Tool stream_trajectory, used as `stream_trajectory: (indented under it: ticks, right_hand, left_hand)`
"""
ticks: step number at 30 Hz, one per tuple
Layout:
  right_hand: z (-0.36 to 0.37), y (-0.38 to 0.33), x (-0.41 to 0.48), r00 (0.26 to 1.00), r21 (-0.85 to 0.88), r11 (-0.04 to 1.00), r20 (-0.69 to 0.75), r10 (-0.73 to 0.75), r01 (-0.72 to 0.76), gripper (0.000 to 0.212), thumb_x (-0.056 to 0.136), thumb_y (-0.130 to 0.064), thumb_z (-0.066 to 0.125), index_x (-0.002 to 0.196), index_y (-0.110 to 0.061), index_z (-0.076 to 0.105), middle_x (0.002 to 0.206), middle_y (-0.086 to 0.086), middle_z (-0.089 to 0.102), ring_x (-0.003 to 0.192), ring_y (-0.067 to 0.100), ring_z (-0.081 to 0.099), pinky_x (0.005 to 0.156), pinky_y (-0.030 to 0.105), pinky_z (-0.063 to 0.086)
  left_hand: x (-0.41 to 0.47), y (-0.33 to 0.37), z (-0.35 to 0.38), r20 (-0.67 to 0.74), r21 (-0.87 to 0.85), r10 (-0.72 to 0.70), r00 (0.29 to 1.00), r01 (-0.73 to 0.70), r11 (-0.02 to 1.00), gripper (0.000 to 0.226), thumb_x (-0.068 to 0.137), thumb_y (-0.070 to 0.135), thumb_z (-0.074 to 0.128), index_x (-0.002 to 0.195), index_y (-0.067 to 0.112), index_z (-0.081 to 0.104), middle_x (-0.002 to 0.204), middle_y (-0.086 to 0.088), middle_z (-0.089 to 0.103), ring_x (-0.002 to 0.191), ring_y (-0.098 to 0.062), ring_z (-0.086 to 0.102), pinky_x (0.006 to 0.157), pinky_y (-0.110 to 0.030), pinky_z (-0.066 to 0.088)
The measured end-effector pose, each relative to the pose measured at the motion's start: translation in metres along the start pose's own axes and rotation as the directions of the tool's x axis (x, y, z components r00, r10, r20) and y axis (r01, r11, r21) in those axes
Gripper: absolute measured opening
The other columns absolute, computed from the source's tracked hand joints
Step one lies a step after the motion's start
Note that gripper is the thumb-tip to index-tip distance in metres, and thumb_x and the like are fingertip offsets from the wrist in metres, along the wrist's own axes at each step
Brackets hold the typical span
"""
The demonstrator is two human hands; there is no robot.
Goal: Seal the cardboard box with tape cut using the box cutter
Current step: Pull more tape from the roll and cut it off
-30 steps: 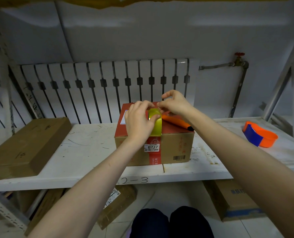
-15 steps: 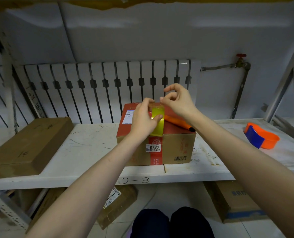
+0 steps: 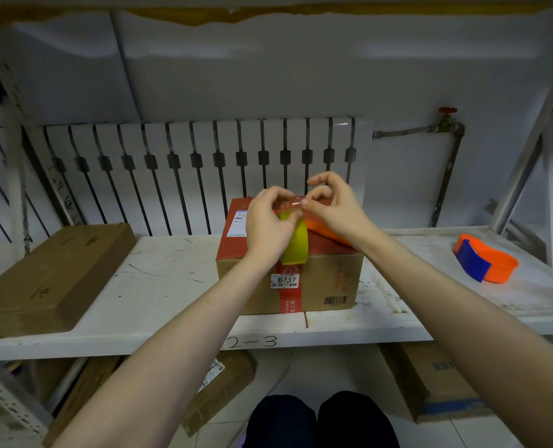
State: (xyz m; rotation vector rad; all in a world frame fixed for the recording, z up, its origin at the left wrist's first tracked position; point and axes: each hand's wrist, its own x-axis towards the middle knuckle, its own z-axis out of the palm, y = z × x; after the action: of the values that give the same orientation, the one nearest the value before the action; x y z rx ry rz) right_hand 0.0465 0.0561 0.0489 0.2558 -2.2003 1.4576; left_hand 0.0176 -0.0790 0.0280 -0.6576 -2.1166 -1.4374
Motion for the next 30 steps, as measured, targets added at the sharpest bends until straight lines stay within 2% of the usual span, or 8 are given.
stream_trajectory:
  ticks: [3, 6, 9, 15, 17, 22, 26, 30]
  right_hand:
    - [0.002, 0.0, 0.0, 0.996, 0.04, 0.996, 0.037, 0.08, -0.081, 0.03, 0.088, -0.009, 0.062, 0.113, -0.013, 0.045, 0.076, 0.001, 0.065, 0.081, 0.014, 0.065, 0.088, 0.026, 0.047]
    - [0.003, 0.0, 0.0, 0.986, 0.02, 0.987, 0.065, 0.156, -0.158, 0.032, 0.089, -0.014, 0.061, 0.117, -0.015, 0.044, 0.09, 0.009, 0.07, 0.093, 0.025, 0.067, 0.09, 0.037, 0.05]
    - [0.001, -0.002, 0.001, 0.978, 0.011, 0.98, 0.069, 0.198, -0.199, 0.034, 0.089, -0.016, 0.061, 0.119, -0.015, 0.044, 0.092, 0.006, 0.07, 0.094, 0.022, 0.066, 0.089, 0.034, 0.049]
    - [-0.009, -0.015, -0.002, 0.979, 0.021, 0.986, 0.119, 0.164, -0.167, 0.034, 0.089, -0.006, 0.06, 0.118, -0.01, 0.044, 0.074, -0.004, 0.068, 0.066, -0.002, 0.066, 0.061, 0.005, 0.046]
    - [-0.013, -0.018, -0.003, 0.977, 0.039, 0.984, 0.128, 0.168, -0.174, 0.035, 0.088, -0.002, 0.06, 0.117, -0.008, 0.044, 0.068, -0.003, 0.068, 0.061, -0.002, 0.066, 0.06, 0.007, 0.047]
    - [-0.017, -0.016, -0.005, 0.97, 0.026, 0.976, 0.123, 0.212, -0.217, 0.037, 0.084, -0.003, 0.065, 0.115, -0.01, 0.046, 0.064, -0.004, 0.071, 0.065, 0.002, 0.068, 0.075, 0.024, 0.05]
    - [-0.021, -0.015, -0.014, 0.953, -0.014, 0.957, 0.084, 0.29, -0.29, 0.042, 0.08, -0.01, 0.071, 0.115, -0.012, 0.048, 0.085, 0.003, 0.071, 0.081, 0.013, 0.067, 0.078, 0.026, 0.049]
    - [-0.027, -0.01, -0.023, 0.913, -0.015, 0.914, 0.044, 0.405, -0.405, 0.049, 0.074, -0.017, 0.077, 0.116, -0.011, 0.052, 0.106, 0.011, 0.066, 0.089, 0.017, 0.063, 0.077, 0.028, 0.05]
  left_hand:
    - [-0.003, -0.002, -0.001, -0.021, -0.015, 0.014, 1.0, -0.014, 1.0, 0.024, 0.076, 0.016, 0.073, 0.093, 0.025, 0.059, 0.084, 0.009, 0.063, 0.09, -0.013, 0.06, 0.081, -0.034, 0.052]
    - [-0.006, -0.004, -0.002, -0.007, 0.043, 0.06, 0.998, -0.06, 0.997, 0.022, 0.079, 0.02, 0.071, 0.096, 0.025, 0.059, 0.085, 0.008, 0.065, 0.089, -0.013, 0.061, 0.079, -0.038, 0.054]
    - [-0.006, -0.006, -0.004, -0.001, 0.04, 0.078, 0.997, -0.078, 0.996, 0.024, 0.079, 0.022, 0.072, 0.099, 0.025, 0.058, 0.084, 0.009, 0.065, 0.088, -0.012, 0.061, 0.079, -0.036, 0.052]
    - [-0.014, 0.003, -0.014, 0.03, 0.027, 0.134, 0.99, -0.135, 0.99, 0.022, 0.08, 0.019, 0.072, 0.097, 0.022, 0.06, 0.08, 0.019, 0.059, 0.086, -0.009, 0.062, 0.081, -0.028, 0.049]
    - [-0.016, 0.006, -0.016, 0.051, -0.022, 0.115, 0.992, -0.114, 0.993, 0.023, 0.079, 0.014, 0.072, 0.098, 0.021, 0.06, 0.08, 0.02, 0.059, 0.086, -0.007, 0.062, 0.082, -0.026, 0.049]
    - [-0.023, 0.01, -0.015, 0.134, -0.106, 0.005, 0.991, 0.009, 0.994, 0.03, 0.077, 0.006, 0.072, 0.098, 0.021, 0.057, 0.076, 0.013, 0.064, 0.08, -0.002, 0.064, 0.079, -0.019, 0.05]
    - [-0.028, 0.011, -0.013, 0.153, -0.063, 0.007, 0.988, 0.003, 0.998, 0.027, 0.078, 0.005, 0.071, 0.095, 0.021, 0.058, 0.077, 0.005, 0.067, 0.076, -0.005, 0.064, 0.075, -0.021, 0.053]
    - [-0.032, 0.012, -0.013, 0.184, 0.153, 0.173, 0.968, -0.202, 0.968, 0.018, 0.08, 0.015, 0.068, 0.096, 0.024, 0.064, 0.084, 0.009, 0.068, 0.083, -0.013, 0.061, 0.077, -0.039, 0.052]
